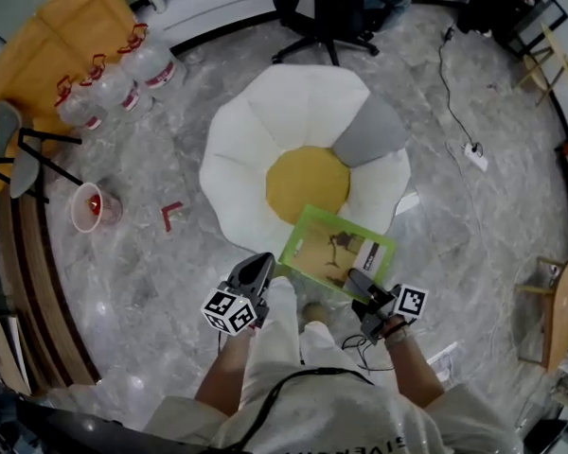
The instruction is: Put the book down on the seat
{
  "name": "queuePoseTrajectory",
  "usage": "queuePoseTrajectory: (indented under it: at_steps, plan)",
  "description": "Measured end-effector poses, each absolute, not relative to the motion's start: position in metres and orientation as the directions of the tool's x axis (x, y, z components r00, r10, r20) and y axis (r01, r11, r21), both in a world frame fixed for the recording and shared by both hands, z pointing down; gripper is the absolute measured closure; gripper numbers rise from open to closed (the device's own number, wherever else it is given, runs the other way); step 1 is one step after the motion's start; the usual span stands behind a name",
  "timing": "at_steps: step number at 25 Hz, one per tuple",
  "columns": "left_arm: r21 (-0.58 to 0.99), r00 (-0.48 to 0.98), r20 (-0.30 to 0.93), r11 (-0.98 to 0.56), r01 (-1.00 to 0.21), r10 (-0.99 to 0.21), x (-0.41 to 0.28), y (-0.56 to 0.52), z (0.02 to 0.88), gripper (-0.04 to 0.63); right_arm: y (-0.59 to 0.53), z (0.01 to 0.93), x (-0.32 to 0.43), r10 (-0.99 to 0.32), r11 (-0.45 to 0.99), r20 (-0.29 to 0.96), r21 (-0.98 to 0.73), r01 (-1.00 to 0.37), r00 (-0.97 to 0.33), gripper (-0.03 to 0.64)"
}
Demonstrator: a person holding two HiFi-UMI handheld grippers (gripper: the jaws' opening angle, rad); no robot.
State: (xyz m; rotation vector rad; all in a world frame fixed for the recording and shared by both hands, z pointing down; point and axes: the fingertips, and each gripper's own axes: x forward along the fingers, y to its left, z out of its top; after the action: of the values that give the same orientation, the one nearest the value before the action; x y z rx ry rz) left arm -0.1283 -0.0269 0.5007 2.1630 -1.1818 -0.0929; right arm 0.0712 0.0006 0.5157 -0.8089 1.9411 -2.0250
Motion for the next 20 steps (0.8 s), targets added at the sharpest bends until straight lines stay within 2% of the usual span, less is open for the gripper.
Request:
queuePoseTrajectory:
  at_steps: [12,20]
  plan:
    - [0.617,0.66,0.28,-0.397,-0.68,-0.697,-0.138,-0.096,0.564,0.574,-0.066,0.561,0.068,-0.591,-0.135,0.274,-0.961,-0.242,-0.759,0.466]
    - [0.628,0.605,0.301,-0.324,-0.708,-0.738,-0.157,-0.137,0.617,0.574,-0.098,0.623,0.053,-0.596,-0.176,0.313,-0.949,-0.26,-0.739,0.466]
